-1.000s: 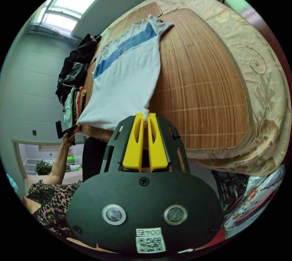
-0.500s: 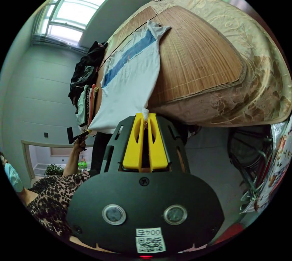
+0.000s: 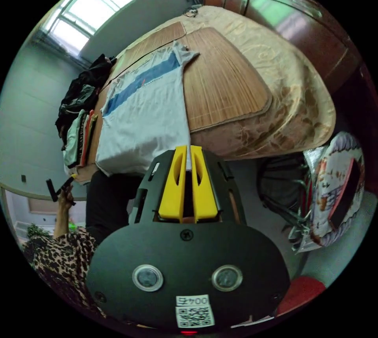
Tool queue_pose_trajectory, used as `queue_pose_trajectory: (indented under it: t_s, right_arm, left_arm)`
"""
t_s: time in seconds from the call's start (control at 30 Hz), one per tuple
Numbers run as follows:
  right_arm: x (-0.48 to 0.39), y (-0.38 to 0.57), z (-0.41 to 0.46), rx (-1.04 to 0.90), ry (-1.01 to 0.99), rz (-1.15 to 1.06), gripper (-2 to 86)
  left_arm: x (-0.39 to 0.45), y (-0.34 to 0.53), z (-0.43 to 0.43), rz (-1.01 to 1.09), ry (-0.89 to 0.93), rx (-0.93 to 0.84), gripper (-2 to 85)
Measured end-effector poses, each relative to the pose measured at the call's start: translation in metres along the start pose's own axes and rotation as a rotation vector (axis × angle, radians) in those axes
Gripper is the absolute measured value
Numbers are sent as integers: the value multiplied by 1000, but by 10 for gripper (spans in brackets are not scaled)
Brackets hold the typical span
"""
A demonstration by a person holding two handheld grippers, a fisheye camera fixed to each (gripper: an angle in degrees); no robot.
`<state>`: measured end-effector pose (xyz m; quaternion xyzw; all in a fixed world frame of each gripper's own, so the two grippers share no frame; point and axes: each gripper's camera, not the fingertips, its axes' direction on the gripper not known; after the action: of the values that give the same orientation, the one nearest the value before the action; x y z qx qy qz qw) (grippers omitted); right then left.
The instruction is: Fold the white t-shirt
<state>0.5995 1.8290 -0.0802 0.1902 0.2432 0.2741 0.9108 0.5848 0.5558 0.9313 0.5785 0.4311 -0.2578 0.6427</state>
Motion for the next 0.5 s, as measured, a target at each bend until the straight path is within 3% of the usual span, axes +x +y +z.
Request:
queue_pose_trajectory:
  t_s: [0.2,0.5]
  right_arm:
    - [-78,-28,27,-27,105,-203,-5]
    - [-170,-78,132,-153,350,-444,-7]
  left_arm:
    - [100,-20,-8,180,-48,55,11]
    - [237,-66,131,355,-156,-66,7]
